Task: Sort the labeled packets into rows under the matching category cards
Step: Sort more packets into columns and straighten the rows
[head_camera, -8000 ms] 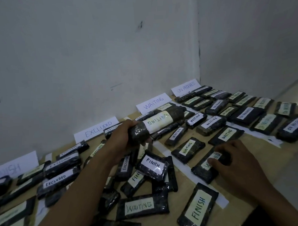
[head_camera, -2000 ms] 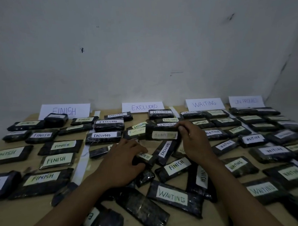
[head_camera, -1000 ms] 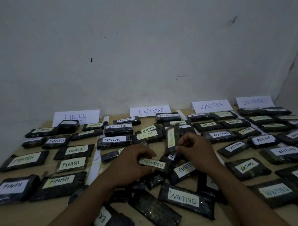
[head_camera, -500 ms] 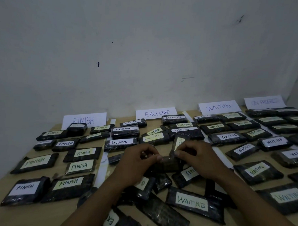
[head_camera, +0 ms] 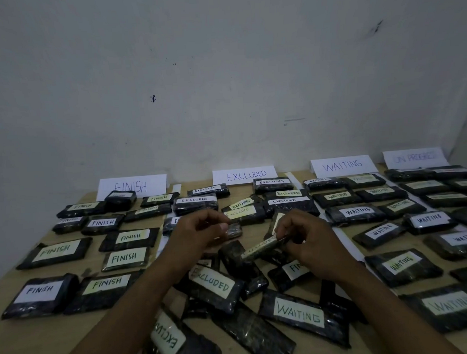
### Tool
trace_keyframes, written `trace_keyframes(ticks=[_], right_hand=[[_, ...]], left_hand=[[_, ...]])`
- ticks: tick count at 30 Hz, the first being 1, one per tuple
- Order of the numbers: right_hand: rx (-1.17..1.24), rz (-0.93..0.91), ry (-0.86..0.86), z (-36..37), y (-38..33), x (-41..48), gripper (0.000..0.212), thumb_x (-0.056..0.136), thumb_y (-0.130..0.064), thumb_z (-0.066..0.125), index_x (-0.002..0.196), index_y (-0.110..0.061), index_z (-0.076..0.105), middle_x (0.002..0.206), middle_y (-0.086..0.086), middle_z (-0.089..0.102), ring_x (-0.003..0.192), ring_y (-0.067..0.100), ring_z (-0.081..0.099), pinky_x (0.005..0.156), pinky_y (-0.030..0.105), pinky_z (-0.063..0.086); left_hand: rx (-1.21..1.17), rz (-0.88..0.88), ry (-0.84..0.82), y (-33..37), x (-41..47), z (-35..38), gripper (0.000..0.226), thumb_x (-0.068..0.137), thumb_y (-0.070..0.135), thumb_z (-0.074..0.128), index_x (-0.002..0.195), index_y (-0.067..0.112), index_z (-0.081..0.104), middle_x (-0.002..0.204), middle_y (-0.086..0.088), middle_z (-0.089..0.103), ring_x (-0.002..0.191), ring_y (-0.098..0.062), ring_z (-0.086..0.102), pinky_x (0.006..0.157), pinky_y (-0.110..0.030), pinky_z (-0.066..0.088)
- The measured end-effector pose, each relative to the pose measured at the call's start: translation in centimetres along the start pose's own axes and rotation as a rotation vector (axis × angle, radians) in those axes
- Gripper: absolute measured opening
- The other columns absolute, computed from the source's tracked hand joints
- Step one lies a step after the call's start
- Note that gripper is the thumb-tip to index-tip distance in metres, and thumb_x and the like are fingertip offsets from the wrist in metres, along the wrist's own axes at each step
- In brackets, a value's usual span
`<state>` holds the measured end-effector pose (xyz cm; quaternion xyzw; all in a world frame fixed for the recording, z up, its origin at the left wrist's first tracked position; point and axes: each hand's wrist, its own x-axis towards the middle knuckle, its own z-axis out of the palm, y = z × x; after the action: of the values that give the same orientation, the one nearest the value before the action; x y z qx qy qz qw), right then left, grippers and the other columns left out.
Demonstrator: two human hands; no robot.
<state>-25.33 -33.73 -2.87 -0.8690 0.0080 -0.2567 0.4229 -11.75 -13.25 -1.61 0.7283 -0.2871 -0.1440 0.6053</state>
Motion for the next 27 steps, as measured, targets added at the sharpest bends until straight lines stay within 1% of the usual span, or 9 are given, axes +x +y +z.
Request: trace_keyframes(ticks=[4, 8, 11, 15, 17, 20, 22, 24, 27], right_hand=[[-0.005, -0.018, -0.028, -0.1, 0.3, 0.0, 0.029, 0.067, 0.019, 0.064, 0.069, -0.01, 0.061, 0.092, 0.003, 0.061, 0.084, 0.008, 0.06, 0.071, 0.009, 0.045], [-0.019, 0.002, -0.019, -0.1, 0.6, 0.0, 0.034, 0.067, 0.02, 0.062, 0.067, -0.013, 0.06, 0.092, 0.002, 0.061, 0.084, 0.007, 0.059, 0.069, 0.009, 0.044], [-0.038, 0.024, -0.019, 0.1, 0.8, 0.1, 0.04, 0.066, 0.022, 0.06, 0.066, -0.018, 0.057, 0.092, 0.001, 0.06, 0.085, 0.006, 0.057, 0.071, 0.01, 0.044], [-0.076, 0.038, 0.026, 0.2, 0.9, 0.0, 0.045, 0.063, 0.023, 0.057, 0.064, -0.021, 0.054, 0.09, 0.0, 0.056, 0.083, 0.007, 0.054, 0.069, 0.023, 0.047], [-0.115, 0.058, 0.074, 0.1, 0.9, 0.0, 0.042, 0.061, 0.022, 0.056, 0.064, -0.02, 0.054, 0.089, -0.001, 0.055, 0.081, 0.009, 0.053, 0.067, 0.027, 0.046], [-0.192, 0.13, 0.15, 0.1, 1.1, 0.0, 0.037, 0.061, 0.018, 0.055, 0.065, -0.019, 0.054, 0.086, -0.004, 0.051, 0.077, 0.008, 0.051, 0.064, 0.028, 0.042], [-0.227, 0.182, 0.193, 0.1, 1.2, 0.1, 0.032, 0.066, 0.013, 0.057, 0.066, -0.019, 0.054, 0.086, -0.006, 0.049, 0.074, 0.006, 0.049, 0.063, 0.024, 0.039], [-0.251, 0.221, 0.233, 0.0, 1.2, 0.1, 0.025, 0.071, 0.006, 0.061, 0.068, -0.019, 0.055, 0.087, -0.007, 0.049, 0.071, 0.006, 0.049, 0.062, 0.021, 0.038], [-0.298, 0.261, 0.273, -0.2, 1.2, 0.2, 0.018, 0.076, -0.002, 0.063, 0.069, -0.018, 0.057, 0.088, -0.008, 0.048, 0.071, 0.004, 0.048, 0.06, 0.02, 0.037]], left_hand=[[0.633, 0.036, 0.136, -0.9, 0.6, -3.3, 0.014, 0.083, 0.02, 0.071, 0.094, 0.028, 0.068, 0.094, 0.012, 0.065, 0.088, -0.007, 0.062, 0.071, -0.021, 0.045], [1.028, -0.053, 0.011, -2.2, 0.9, -6.0, 0.036, 0.075, 0.036, 0.074, 0.109, 0.03, 0.066, 0.108, 0.006, 0.063, 0.098, -0.014, 0.057, 0.084, -0.035, 0.051], [1.006, -0.074, -0.058, -2.7, 0.9, -6.0, 0.041, 0.074, 0.033, 0.076, 0.113, 0.032, 0.064, 0.111, 0.006, 0.065, 0.098, -0.013, 0.059, 0.086, -0.036, 0.053], [0.907, -0.005, 0.003, -3.3, 1.0, -5.6, 0.03, 0.075, 0.027, 0.077, 0.102, 0.033, 0.066, 0.103, 0.008, 0.064, 0.096, -0.012, 0.059, 0.086, -0.031, 0.051], [0.892, 0.074, 0.032, -3.2, 1.1, -5.5, 0.031, 0.073, 0.034, 0.076, 0.103, 0.034, 0.065, 0.1, 0.011, 0.059, 0.097, -0.012, 0.057, 0.085, -0.032, 0.05], [0.86, 0.203, 0.022, -2.4, 1.1, -4.3, 0.032, 0.076, 0.043, 0.074, 0.106, 0.035, 0.065, 0.101, 0.015, 0.055, 0.096, -0.006, 0.051, 0.083, -0.032, 0.046], [0.79, 0.188, -0.064, -1.1, 0.7, -2.7, 0.026, 0.08, 0.043, 0.071, 0.105, 0.038, 0.064, 0.102, 0.018, 0.056, 0.095, 0.0, 0.051, 0.083, -0.028, 0.046], [0.845, 0.104, -0.213, 0.4, 0.4, -0.8, 0.039, 0.08, 0.054, 0.067, 0.115, 0.039, 0.06, 0.112, 0.016, 0.057, 0.101, -0.004, 0.053, 0.086, -0.028, 0.046], [1.163, 0.001, -0.424, 1.8, 0.5, 1.9, 0.078, 0.072, 0.079, 0.053, 0.136, 0.036, 0.044, 0.136, 0.004, 0.047, 0.121, -0.018, 0.047, 0.1, -0.039, 0.041]])
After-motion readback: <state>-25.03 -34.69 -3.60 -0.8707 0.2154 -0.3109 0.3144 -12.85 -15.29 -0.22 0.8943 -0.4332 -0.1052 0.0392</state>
